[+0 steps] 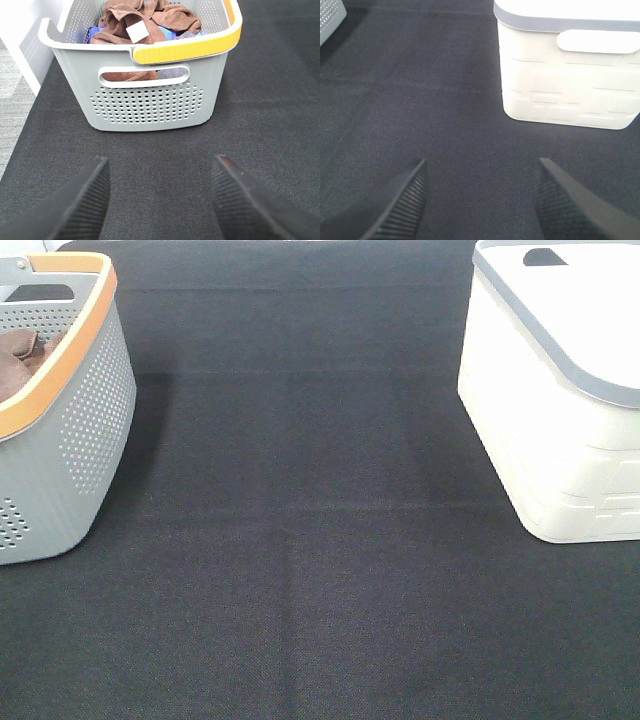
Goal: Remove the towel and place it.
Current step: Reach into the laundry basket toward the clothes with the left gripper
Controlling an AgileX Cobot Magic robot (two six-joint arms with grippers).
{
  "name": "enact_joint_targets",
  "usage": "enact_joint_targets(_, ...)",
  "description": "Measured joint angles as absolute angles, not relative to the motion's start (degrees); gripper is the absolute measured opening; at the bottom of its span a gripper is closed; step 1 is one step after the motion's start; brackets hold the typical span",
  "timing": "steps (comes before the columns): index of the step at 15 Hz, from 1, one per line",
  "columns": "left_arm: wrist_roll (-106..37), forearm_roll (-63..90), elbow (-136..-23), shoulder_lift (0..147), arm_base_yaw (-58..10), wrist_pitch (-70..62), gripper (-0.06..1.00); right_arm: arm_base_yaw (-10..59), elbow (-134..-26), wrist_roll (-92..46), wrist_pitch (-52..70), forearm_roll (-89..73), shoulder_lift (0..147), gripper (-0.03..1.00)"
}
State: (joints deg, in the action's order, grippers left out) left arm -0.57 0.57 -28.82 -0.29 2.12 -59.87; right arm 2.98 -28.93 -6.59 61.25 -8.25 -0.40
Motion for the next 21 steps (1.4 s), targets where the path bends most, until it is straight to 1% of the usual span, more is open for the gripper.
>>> enact_joint_targets(21,-0.57,0.57,-28.82,-0.29,2.12,-59.87,0.58,2.98,-28.93,-6.59,61.25,-8.25,-0.40,0.59)
